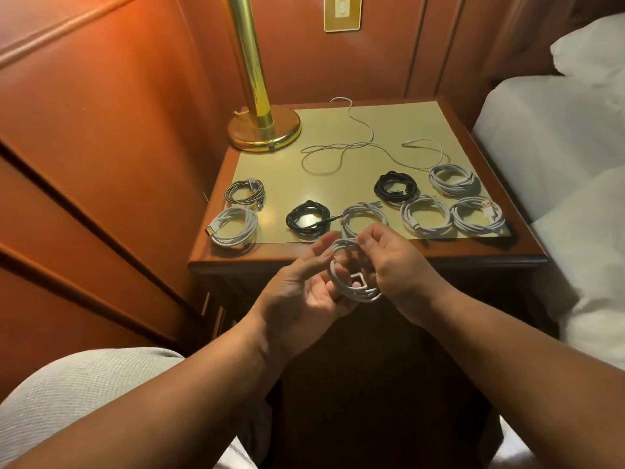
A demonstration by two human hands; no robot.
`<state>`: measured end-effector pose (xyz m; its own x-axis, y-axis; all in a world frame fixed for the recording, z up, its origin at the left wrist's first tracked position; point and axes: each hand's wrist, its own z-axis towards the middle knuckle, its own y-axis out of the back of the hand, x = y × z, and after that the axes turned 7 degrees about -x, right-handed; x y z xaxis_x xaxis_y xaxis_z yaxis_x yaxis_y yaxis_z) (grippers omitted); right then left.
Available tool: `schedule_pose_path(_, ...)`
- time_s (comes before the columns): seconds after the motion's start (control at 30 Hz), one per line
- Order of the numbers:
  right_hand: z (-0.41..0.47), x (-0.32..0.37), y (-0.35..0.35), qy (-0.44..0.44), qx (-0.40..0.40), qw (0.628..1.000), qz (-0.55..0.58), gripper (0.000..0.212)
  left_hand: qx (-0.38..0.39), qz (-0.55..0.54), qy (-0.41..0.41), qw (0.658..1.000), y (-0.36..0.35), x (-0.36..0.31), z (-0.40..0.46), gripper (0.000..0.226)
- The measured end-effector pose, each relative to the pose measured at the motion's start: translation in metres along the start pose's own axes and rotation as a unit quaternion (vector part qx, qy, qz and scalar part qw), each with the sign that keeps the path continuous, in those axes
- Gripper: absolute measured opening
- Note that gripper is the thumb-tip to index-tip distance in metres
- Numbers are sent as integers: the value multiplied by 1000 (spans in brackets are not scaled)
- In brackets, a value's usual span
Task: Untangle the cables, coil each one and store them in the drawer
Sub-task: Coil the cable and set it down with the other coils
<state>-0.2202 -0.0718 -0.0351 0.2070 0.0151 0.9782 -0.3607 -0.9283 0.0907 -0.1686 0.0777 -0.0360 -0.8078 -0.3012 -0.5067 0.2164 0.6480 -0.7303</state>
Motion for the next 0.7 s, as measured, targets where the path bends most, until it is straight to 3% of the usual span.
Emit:
schedule_pose_path(0.1, 3, 0, 0, 8, -12, 999, -36, 24, 28, -5, -9, 1000, -2, -2, 0, 64)
schedule_pose_path(0.2, 5, -1, 3, -20, -24, 999, -17, 25, -18, 116, -58, 991, -2, -5, 3, 69)
schedule_pose_path(0.33, 4, 0, 8, -30, -50, 998, -4, 25, -114, 255, -91, 956, -5, -7, 3, 45)
schedule_pose_path(0.47, 4, 0, 18, 5, -92, 991, -97, 23, -130, 369, -102, 915, -5, -7, -1, 34)
schedule_pose_path(0.53, 3, -1, 21, 18, -100, 987, -126, 23, -130, 345, -106, 923, -6, -6, 0, 34)
schedule_pose_path(0.63, 0, -1, 24, 38, -92, 988, -120, 22, -115, 173, -45, 977, -11, -6, 2, 31)
schedule_pose_path(0.7, -4, 1, 27, 62, -83, 987, -125, 22, -92, 119, -7, 989, -13, -7, 0, 33)
